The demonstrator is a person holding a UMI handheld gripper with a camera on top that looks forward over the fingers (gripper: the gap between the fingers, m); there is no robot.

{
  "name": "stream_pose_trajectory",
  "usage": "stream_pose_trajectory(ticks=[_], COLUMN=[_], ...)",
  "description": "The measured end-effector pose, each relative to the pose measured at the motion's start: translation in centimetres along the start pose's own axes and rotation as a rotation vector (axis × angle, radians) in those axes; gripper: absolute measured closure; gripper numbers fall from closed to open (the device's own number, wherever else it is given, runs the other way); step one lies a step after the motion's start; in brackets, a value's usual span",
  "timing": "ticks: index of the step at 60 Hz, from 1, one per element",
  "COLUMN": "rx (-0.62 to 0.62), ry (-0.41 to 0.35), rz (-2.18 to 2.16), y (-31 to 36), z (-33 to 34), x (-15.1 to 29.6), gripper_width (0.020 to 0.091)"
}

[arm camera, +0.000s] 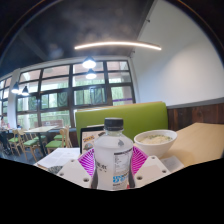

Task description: Pour water

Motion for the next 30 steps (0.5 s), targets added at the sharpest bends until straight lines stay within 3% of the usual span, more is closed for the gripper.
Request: stream_pose_trajectory(ticks=[4, 5, 7, 22, 30], rx=[0.008, 0.008, 0.025, 0.007, -0.01], ry=[0.023, 0.031, -0.004, -0.018, -0.024], rz=[0.004, 0.012, 0.042, 0.126, 0.12], y=[0.0, -0.1, 0.9, 1.9, 1.9], z=[-0.4, -0.7, 0.0, -0.4, -0.3], x=[-0.9, -1.4, -1.3, -1.4, -1.3], gripper_width=[0.0685, 0.0644, 0.0664, 0.0662, 0.0572])
Point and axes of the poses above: the point between the fingertips, and its own axes, seen from behind it with the camera up: y to the left, x up, z backward, against the way the camera looks, the point moved 9 cm from there along z, backward, against the way the camera looks, and after that the axes turned 3 degrees about -x, right-handed, at the moved point
